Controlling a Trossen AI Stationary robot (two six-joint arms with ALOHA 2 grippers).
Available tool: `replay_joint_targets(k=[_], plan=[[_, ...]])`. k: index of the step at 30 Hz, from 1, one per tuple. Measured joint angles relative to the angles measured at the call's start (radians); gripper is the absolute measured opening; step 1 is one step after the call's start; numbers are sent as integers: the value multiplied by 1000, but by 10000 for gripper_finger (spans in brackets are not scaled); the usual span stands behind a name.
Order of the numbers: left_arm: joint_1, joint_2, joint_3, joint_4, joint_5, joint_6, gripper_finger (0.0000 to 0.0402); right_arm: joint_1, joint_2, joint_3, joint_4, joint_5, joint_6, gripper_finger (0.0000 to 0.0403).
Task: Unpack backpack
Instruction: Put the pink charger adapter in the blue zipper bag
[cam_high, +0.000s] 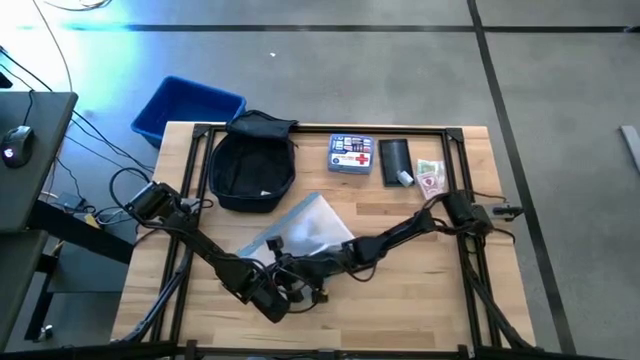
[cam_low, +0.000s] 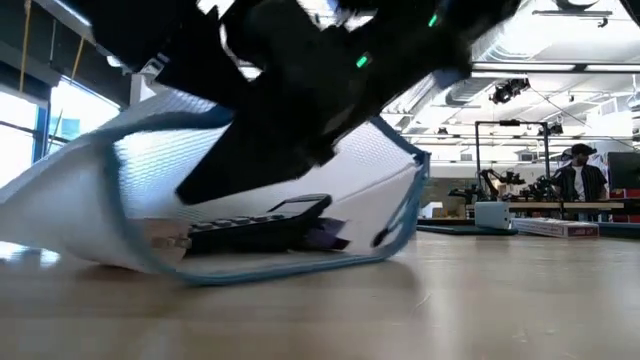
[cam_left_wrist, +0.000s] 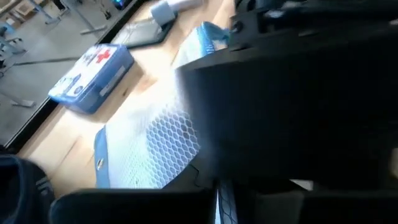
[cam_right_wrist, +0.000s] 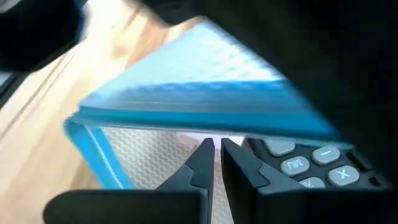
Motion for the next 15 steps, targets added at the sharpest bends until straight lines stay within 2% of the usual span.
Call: replay_joint_targets(k=[4,7,13,15], plan=[[3,8,-7,-11,9,17,0,38,-101,9,-171,-10,1,14],[6,4,-5,-5,12,18,0,55,-101,-3,-211,-20,-5,11],[8,5,-5,-1,16,18,0,42,-41,-10,-106,-112,-9,1],[8,5,-5,1,18,18,0,37,-14,-13,-99,-109,-19,0]])
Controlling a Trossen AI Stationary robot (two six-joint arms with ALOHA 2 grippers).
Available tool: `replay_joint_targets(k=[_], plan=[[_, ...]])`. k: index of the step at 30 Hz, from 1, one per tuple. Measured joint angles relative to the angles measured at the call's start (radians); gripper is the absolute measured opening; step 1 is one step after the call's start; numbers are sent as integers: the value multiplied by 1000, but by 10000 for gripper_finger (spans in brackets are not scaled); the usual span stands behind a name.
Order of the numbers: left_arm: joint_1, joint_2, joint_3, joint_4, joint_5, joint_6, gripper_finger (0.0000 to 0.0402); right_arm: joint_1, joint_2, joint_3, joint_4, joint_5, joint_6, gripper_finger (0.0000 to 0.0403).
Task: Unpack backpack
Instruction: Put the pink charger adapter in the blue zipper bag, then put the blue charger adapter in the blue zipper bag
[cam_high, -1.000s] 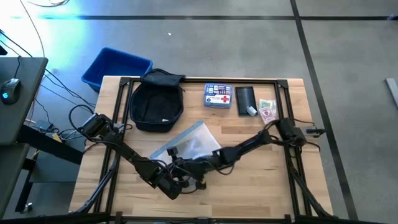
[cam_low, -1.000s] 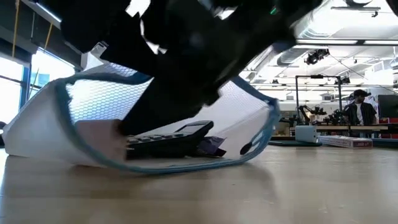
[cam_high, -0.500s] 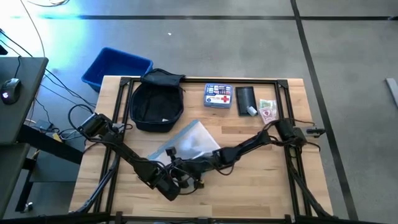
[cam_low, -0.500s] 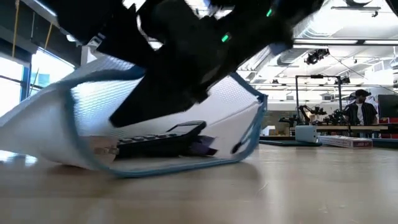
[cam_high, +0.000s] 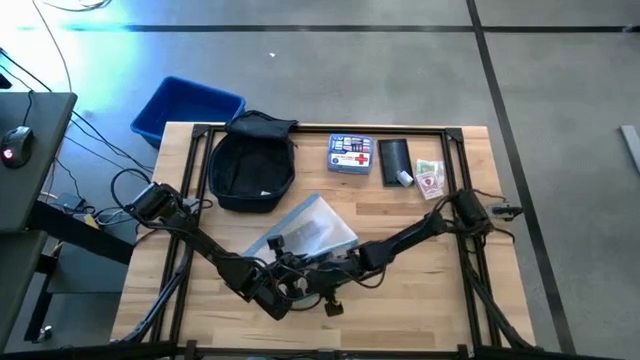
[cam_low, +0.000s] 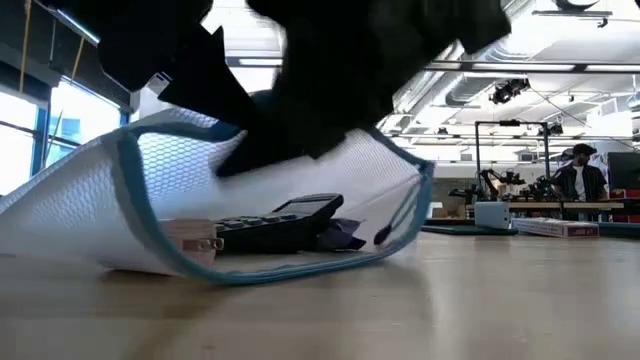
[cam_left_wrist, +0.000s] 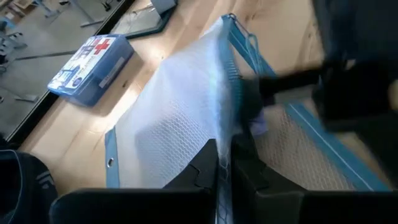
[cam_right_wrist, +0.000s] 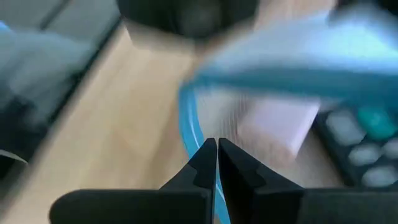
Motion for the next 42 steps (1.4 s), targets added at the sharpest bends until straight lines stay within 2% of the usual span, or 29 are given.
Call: replay_joint_targets(k=[2,6,12,17,25,28,32,35,42], plan=[[0,0,0,2,3,0,0,-7,26,-7,22,5,-6,0],[-1,-2,0,13,-3,10,0,-22,51,-2,121,-54,-13,0],[-3,0,-1,52,-1,51,0,-39,119,-3,268,-23,-67,0],[-5,-3,-3,46,-26,74,0,-43,156,28,299,149,-83,0],[-15,-4,1,42,-28,42,0,-13,146,28,340,183,-131,0],[-22,-3,1,49,-32,44,0,-4,100,28,241,142,-118,0],[-24,-4,7,67,-62,46,0,15,-3,28,26,53,-72,0],[-24,-4,4,54,-40,53,0,41,-61,29,-122,8,-63,0],[-20,0,0,36,-27,64,0,91,-146,33,-318,47,-41,0]])
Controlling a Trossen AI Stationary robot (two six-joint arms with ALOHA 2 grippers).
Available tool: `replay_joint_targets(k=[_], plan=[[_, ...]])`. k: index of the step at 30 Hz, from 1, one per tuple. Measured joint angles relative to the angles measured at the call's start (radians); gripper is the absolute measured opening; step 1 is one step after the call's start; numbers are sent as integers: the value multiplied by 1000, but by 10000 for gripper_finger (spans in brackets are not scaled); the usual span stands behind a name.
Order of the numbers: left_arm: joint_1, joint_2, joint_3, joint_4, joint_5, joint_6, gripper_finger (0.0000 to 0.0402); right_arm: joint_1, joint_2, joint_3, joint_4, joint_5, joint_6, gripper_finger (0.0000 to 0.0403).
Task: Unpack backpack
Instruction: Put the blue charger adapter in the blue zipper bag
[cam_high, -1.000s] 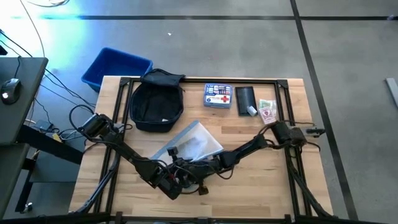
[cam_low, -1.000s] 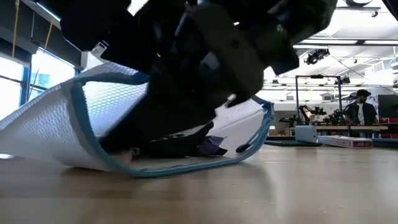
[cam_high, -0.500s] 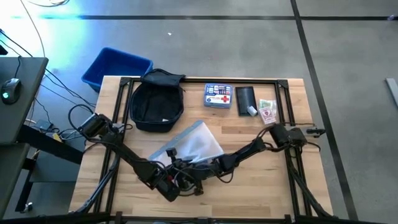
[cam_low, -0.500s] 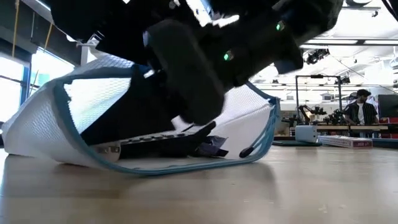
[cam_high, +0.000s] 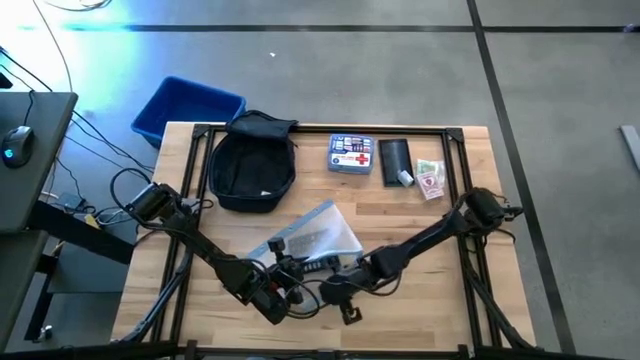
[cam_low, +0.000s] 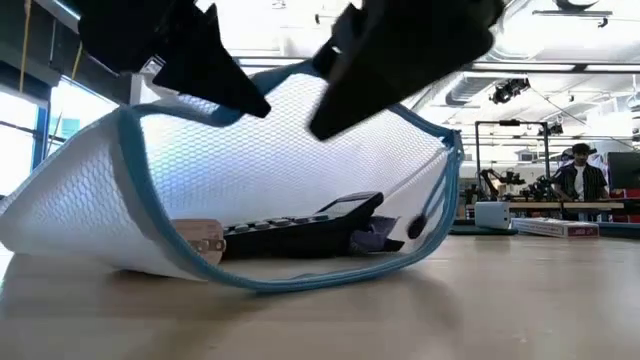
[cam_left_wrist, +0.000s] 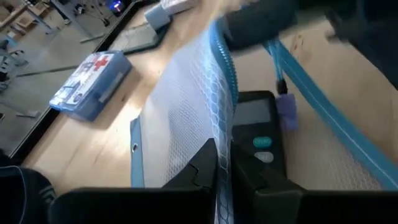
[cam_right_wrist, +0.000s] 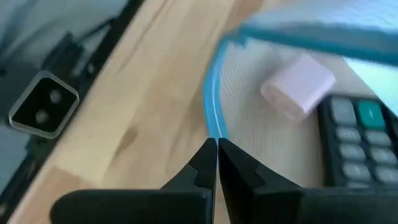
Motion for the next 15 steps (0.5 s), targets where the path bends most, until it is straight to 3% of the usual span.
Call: replay_joint_targets(k=[4,8,12,15], plan=[[0,1,-1,1,8,-2,0,22,-71,0,-174,41,70,0],[0,1,-1,1,9,-3,0,50,-142,0,-399,183,181,0],[0,1,-1,1,9,-3,0,67,-201,-1,-702,507,381,0],[0,1,-1,2,11,-3,0,51,-227,-2,-1005,797,696,0]])
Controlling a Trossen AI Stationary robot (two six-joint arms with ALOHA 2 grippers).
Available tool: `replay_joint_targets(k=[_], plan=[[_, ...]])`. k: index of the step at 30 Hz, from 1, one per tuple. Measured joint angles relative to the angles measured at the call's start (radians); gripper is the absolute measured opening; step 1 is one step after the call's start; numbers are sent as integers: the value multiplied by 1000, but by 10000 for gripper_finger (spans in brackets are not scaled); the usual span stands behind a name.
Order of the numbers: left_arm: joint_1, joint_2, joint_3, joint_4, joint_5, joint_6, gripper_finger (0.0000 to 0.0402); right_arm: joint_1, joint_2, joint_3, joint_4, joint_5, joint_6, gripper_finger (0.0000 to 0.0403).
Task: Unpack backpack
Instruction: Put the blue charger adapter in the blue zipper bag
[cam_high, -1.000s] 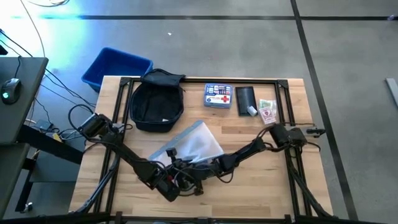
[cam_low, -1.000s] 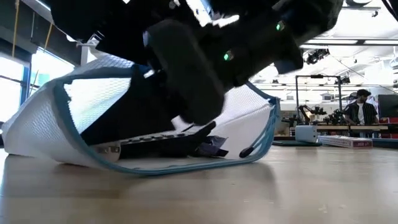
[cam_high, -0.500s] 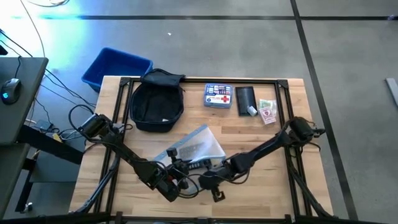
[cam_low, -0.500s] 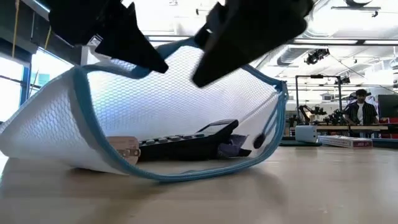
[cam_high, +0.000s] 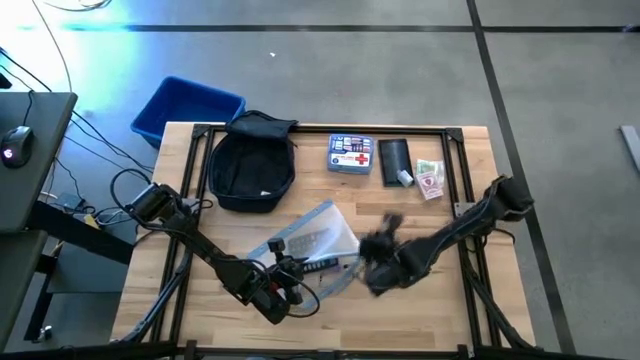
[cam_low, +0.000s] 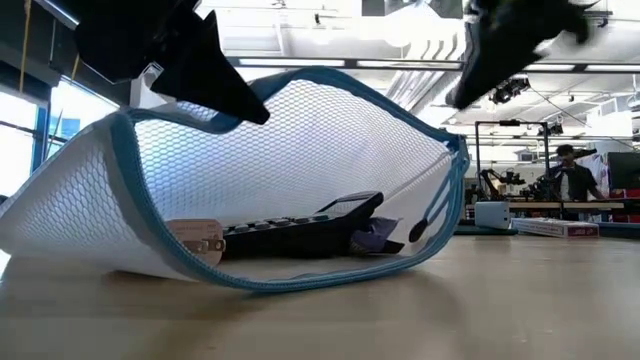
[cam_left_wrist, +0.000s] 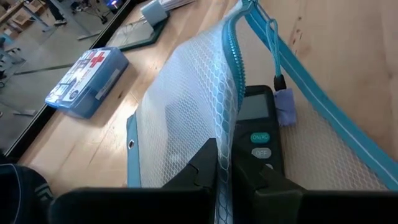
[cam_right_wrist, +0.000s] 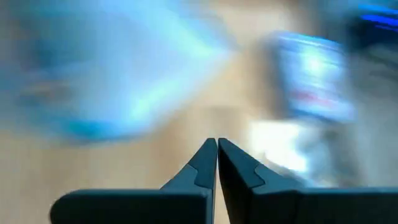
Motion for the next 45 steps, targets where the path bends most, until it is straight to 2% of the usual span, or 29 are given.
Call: replay_joint_targets(k=[3,4,9,13,18,20,23,26,30,33,41,45], plan=[[0,0,0,0,14,0,0,-35,-19,-4,-305,129,351,0],[0,0,0,0,14,0,0,-56,-39,-22,-309,155,408,0],[0,-1,0,0,20,1,0,-230,-259,-238,-114,224,332,12],[0,-1,0,0,22,3,0,-410,-438,-402,-14,115,315,46],[12,-1,0,0,24,7,0,-603,-606,-571,304,-128,18,118],[17,-1,1,1,32,8,0,-682,-636,-619,420,-228,-76,151],[20,-1,1,2,52,7,0,-789,-640,-665,504,-318,-129,199],[21,-2,1,2,54,8,0,-864,-615,-682,544,-327,-166,236],[24,-2,1,0,63,9,0,-908,-571,-684,586,-397,-208,261],[24,-2,1,1,66,10,0,-916,-524,-684,612,-447,-229,263],[24,-2,1,0,74,11,0,-916,-364,-684,660,-440,-266,262],[24,-2,1,-1,75,11,0,-916,-309,-684,712,-445,-278,230]])
